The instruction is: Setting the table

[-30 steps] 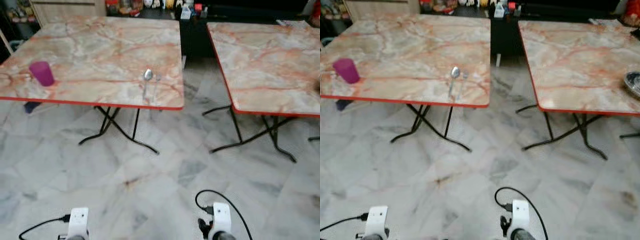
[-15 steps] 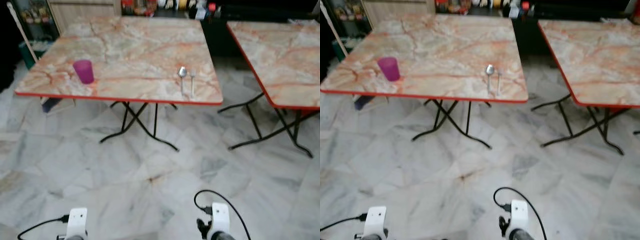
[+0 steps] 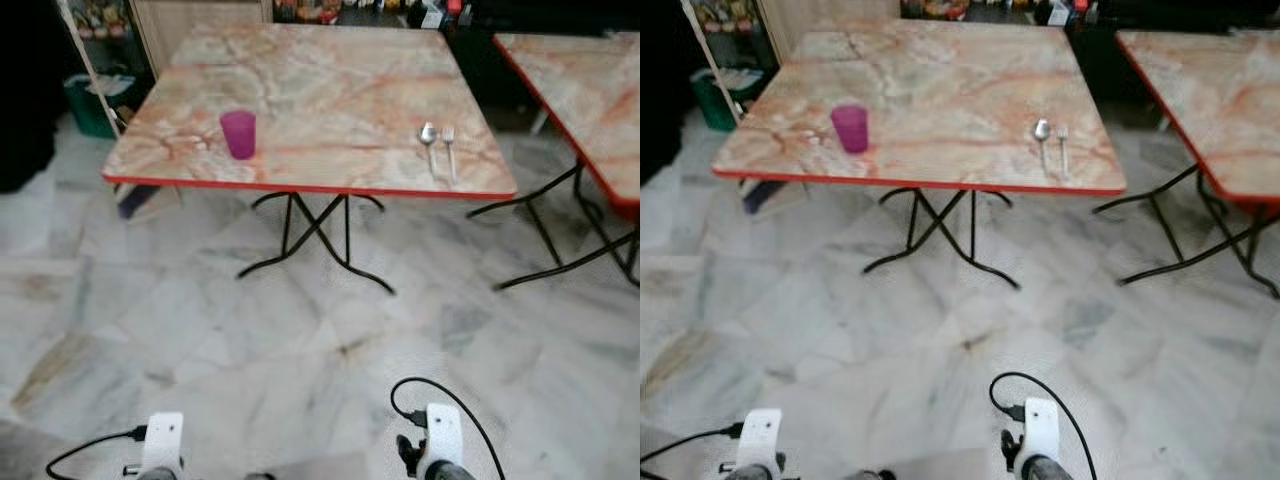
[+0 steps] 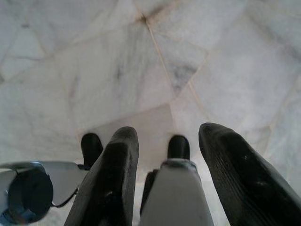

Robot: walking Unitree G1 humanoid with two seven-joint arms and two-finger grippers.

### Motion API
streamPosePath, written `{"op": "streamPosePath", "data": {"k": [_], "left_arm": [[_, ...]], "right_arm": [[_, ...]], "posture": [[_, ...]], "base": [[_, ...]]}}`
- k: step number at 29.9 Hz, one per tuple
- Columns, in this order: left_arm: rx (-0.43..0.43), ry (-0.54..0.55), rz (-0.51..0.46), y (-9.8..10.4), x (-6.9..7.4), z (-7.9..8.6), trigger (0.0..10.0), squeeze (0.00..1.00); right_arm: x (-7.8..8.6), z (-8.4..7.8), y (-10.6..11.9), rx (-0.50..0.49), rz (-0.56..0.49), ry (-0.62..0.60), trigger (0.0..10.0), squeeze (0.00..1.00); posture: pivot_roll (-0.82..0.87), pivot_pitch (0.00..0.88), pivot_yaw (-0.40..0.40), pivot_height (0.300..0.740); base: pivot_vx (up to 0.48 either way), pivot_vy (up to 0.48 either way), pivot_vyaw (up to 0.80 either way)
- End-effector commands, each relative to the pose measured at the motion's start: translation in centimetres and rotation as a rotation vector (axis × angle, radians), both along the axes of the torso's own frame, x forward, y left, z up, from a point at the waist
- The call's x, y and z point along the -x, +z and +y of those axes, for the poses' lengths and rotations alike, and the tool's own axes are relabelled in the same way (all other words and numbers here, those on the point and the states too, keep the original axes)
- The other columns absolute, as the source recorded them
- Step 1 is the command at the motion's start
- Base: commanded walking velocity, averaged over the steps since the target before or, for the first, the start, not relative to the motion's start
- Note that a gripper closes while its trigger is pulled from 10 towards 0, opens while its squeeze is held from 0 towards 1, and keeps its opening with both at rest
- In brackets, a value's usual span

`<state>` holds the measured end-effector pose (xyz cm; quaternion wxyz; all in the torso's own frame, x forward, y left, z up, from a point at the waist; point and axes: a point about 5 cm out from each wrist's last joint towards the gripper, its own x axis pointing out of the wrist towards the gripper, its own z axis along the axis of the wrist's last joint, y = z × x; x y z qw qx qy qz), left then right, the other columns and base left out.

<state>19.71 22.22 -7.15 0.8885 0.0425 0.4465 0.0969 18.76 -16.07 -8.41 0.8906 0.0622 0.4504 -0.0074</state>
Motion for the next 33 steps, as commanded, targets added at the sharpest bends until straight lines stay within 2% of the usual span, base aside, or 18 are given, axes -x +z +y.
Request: {"op": "streamPosePath", "data": {"k": [1,8,33], "left_arm": [[0.013,0.004,0.011,-0.23,0.33,-0.22,10.0,0.0],[0.002,0.013,0.017,-0.26,0.49,0.03,10.0,0.0],[0.003,-0.003,0.022,-0.39,0.63,-0.22,10.0,0.0]], "right_arm": [[0.18,-0.52,-0.06,0.011,0.006,-0.009,10.0,0.0],[0.14,-0.43,-0.04,0.004,0.001,-0.014,10.0,0.0],[0.32,-0.76,-0.1,0.014,0.003,-0.015,10.0,0.0]], "posture": [[0.07,0.136,-0.028,0.74],[0.07,0.135,-0.027,0.74],[0.07,0.131,-0.03,0.74]], "base": [[0.0,0.0,0.0],[0.0,0.0,0.0],[0.291,0.0,0.0]]}}
